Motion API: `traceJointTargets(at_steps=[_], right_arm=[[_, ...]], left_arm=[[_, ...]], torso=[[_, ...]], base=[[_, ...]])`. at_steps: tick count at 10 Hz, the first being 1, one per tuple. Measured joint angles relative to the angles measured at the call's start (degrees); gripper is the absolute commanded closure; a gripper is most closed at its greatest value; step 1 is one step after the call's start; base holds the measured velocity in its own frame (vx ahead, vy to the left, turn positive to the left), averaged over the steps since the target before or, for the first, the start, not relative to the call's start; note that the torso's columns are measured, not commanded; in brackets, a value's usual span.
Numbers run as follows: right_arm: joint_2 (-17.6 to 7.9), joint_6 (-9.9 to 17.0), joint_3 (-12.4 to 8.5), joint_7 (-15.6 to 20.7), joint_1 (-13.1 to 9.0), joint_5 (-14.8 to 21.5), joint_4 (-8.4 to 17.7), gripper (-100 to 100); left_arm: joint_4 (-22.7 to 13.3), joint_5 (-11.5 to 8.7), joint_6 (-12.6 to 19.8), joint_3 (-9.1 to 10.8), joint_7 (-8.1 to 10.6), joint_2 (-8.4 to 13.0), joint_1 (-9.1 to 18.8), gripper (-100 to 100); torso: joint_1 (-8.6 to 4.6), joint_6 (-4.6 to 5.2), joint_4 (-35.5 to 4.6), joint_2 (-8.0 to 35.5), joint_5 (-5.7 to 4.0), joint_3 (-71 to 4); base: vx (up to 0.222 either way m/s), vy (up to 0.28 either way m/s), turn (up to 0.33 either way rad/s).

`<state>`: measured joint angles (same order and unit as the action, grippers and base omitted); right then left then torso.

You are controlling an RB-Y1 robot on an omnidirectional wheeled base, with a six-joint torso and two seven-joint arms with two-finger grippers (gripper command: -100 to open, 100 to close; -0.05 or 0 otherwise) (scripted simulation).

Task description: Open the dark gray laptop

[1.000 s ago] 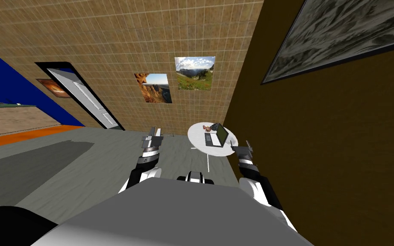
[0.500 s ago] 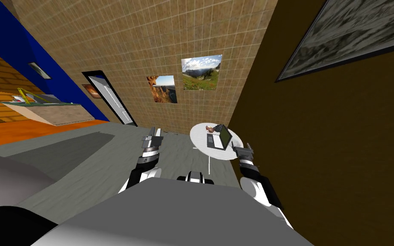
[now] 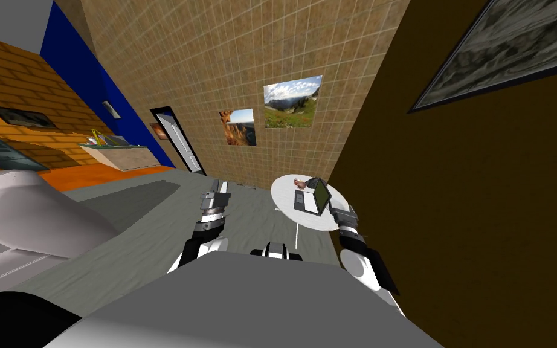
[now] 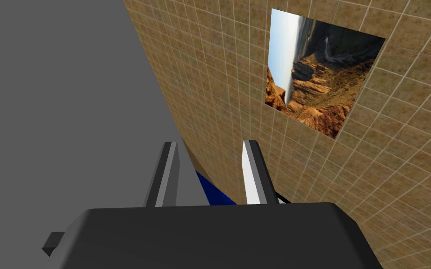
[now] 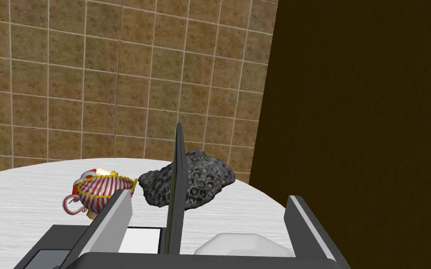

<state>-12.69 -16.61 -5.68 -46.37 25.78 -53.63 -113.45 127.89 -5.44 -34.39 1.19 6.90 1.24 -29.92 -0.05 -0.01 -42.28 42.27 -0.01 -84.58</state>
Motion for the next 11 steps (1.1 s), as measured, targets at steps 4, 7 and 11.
traceJointTargets(at_steps=[4, 7, 11], right_arm=[[1.45, 1.01, -0.94, -5.66, -0.57, -6.40, 2.19, -100], [3.39, 2.00, -1.63, -8.80, -1.13, -11.07, 3.31, -100], [7.15, 3.26, -2.77, -14.13, -1.92, -17.80, 5.34, -100]], left_arm=[[0.00, 0.00, 0.00, 0.00, 0.00, 0.00, 0.00, 0], [0.00, 0.00, 0.00, 0.00, 0.00, 0.00, 0.00, 0], [0.00, 0.00, 0.00, 0.01, 0.00, 0.00, -0.01, 0]], torso=[[0.03, -0.01, -0.01, 0.04, 0.01, 0.03], [0.01, 0.01, 0.00, 0.00, 0.00, 0.00], [0.08, 0.03, 0.00, 0.01, 0.02, 0.00]], base=[[-0.019, -0.084, 0.191], [-0.019, -0.090, 0.215], [-0.032, -0.081, 0.203]])
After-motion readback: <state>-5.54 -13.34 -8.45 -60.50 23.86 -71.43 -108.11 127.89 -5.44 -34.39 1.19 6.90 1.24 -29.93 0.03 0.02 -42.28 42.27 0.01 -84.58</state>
